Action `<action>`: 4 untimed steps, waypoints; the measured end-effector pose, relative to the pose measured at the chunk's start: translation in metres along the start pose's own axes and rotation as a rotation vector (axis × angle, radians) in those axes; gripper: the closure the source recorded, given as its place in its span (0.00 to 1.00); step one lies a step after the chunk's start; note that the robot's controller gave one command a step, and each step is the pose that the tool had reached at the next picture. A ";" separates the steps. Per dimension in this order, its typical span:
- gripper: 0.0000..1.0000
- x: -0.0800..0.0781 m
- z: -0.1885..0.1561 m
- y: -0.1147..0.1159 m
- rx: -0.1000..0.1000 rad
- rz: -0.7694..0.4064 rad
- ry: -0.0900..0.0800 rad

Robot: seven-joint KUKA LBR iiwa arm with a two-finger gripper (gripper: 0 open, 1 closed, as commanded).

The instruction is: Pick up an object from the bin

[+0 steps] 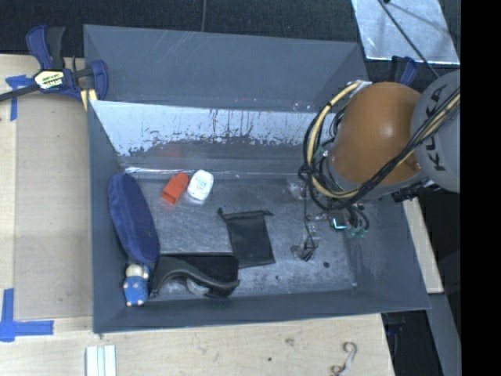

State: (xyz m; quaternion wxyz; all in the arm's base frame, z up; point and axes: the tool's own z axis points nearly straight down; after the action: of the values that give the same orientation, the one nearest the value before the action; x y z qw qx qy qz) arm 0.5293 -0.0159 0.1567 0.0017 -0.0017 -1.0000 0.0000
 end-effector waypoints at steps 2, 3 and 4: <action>0.00 -0.054 0.054 0.050 -0.002 0.413 -0.011; 0.00 -0.039 0.057 0.057 -0.001 0.549 -0.003; 0.00 -0.046 0.087 0.052 0.000 0.442 -0.002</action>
Offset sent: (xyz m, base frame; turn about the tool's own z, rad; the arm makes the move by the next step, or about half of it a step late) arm 0.0227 0.0552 -0.0867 0.3830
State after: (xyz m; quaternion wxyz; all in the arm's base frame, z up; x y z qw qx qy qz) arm 0.5754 0.0363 0.0692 0.0007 -0.2209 -0.9753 0.0006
